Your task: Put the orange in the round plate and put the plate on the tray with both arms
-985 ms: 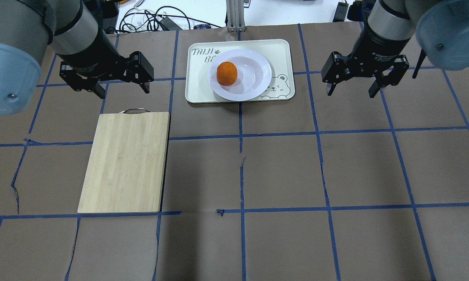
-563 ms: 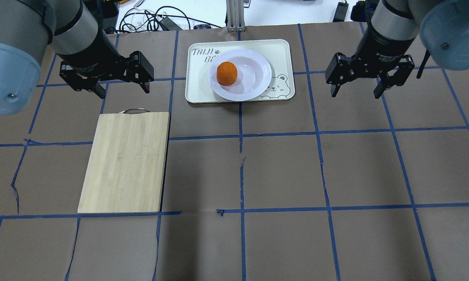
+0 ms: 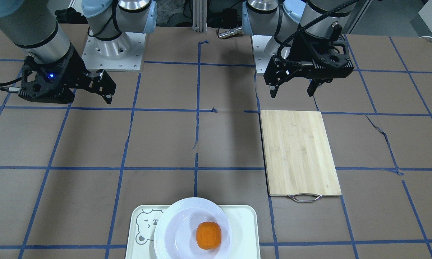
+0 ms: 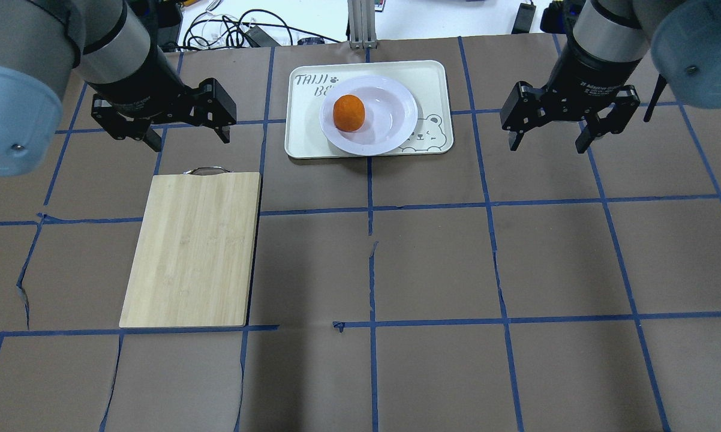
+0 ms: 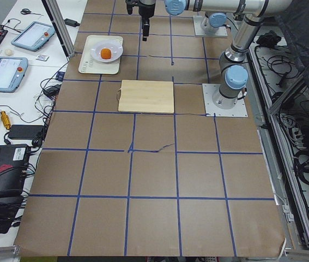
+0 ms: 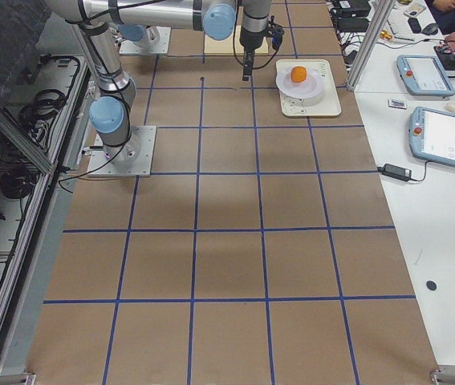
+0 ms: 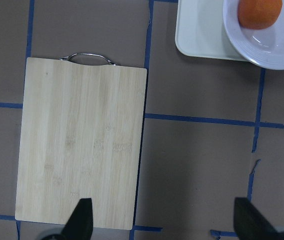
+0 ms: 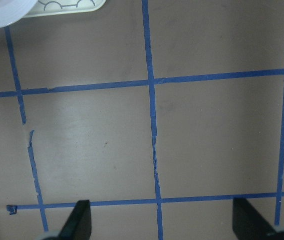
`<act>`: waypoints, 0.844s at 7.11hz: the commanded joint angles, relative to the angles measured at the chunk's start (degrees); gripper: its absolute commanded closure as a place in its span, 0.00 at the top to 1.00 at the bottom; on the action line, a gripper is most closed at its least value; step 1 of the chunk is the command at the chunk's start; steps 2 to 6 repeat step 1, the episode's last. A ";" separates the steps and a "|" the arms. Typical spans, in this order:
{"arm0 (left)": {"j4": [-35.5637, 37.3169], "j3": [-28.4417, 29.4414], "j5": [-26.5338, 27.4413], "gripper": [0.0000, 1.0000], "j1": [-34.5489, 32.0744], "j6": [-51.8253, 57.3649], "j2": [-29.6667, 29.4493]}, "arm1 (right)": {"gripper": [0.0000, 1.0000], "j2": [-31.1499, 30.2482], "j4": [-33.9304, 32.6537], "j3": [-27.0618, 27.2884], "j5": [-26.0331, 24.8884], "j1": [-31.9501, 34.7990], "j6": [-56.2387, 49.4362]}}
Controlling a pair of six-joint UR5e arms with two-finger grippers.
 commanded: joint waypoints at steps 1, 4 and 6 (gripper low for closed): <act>0.00 0.01 0.09 1.00 0.06 0.03 0.00 | 1.00 -0.04 -0.08 0.09 0.07 0.01 0.00; 0.00 0.01 0.09 1.00 0.06 0.03 0.00 | 1.00 -0.04 -0.08 0.09 0.07 0.01 0.00; 0.00 0.01 0.09 1.00 0.06 0.03 0.00 | 1.00 -0.04 -0.08 0.09 0.07 0.01 0.00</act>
